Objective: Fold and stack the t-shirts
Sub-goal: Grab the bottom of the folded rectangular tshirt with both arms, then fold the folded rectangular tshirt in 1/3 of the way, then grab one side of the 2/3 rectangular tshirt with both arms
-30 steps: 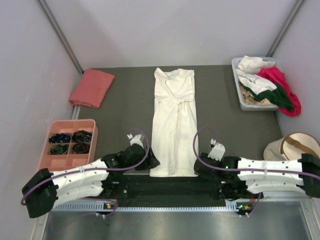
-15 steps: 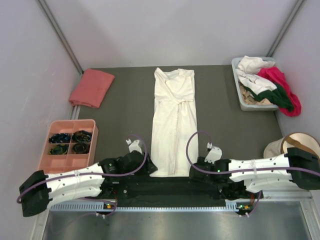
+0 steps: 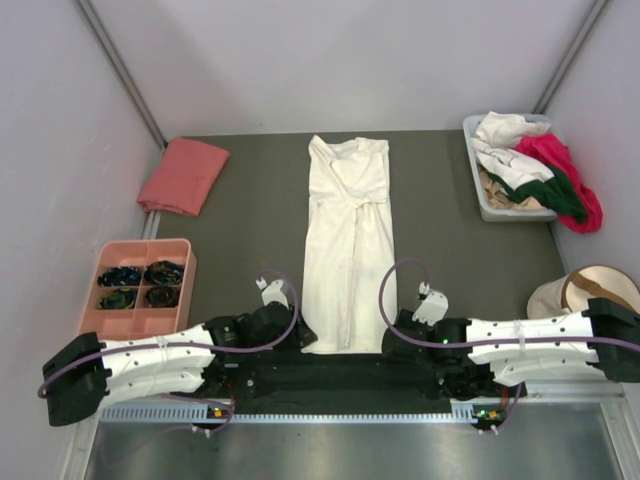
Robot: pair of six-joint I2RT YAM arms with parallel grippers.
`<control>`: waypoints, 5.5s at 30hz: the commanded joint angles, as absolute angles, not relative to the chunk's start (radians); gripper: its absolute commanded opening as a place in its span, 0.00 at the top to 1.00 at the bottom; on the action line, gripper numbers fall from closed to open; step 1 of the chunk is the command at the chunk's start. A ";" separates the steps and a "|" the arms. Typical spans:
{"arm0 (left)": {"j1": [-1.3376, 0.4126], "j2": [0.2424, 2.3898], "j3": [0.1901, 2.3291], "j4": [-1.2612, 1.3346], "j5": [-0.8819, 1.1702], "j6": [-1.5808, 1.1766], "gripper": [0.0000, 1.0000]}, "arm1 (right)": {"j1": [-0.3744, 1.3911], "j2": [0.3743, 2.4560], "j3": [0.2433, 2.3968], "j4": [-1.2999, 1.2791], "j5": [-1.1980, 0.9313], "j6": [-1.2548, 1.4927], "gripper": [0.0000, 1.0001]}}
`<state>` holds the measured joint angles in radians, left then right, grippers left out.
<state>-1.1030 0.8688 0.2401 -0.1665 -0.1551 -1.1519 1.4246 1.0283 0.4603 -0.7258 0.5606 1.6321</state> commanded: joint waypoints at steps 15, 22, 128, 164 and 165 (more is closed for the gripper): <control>-1.117 0.756 0.184 -0.331 -0.181 -1.175 0.72 | 1.439 1.140 0.497 -0.581 0.561 1.574 0.68; -1.118 0.782 0.175 -0.289 -0.179 -1.177 0.93 | 1.436 1.128 0.480 -0.580 0.561 1.588 0.87; -0.468 1.945 1.290 0.160 -0.242 -0.491 0.88 | 0.354 1.830 1.212 0.024 0.178 0.592 0.60; -0.541 1.413 0.562 0.202 -0.235 -0.689 0.01 | 0.365 1.319 0.617 0.028 0.005 0.584 0.44; -0.545 1.411 0.555 0.210 -0.235 -0.690 0.01 | 0.367 1.319 0.603 0.032 0.005 0.587 0.44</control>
